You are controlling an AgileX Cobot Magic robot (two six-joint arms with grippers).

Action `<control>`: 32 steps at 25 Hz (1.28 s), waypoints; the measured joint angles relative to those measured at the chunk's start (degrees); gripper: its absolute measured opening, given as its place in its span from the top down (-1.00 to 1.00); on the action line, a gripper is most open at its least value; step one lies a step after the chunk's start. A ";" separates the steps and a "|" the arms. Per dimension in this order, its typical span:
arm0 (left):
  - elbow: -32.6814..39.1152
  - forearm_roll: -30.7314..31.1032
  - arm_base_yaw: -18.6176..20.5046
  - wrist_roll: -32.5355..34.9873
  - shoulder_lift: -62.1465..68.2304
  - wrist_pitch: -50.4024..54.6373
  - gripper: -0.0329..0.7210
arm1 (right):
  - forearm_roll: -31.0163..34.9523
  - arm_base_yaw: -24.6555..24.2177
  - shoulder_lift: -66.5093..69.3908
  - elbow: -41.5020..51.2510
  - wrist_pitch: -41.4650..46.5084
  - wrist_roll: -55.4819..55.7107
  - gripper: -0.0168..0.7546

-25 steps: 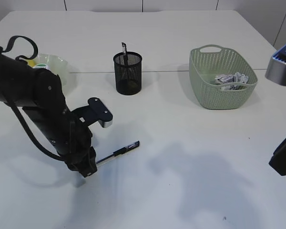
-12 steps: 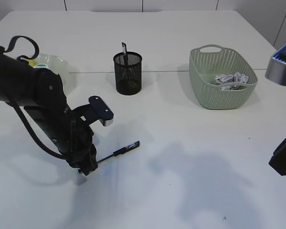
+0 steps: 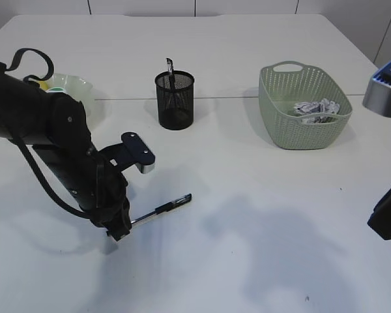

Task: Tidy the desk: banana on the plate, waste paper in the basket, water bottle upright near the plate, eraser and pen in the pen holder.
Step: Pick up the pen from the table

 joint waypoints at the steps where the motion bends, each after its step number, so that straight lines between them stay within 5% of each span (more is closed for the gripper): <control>1: 0.00 -0.01 0.00 0.00 0.00 0.00 0.84 | 0.00 0.00 0.00 0.00 0.00 0.00 0.60; 32: 0.18 -4.62 0.00 0.00 -1.42 -1.36 0.85 | 1.45 0.00 0.00 0.00 0.00 0.00 0.60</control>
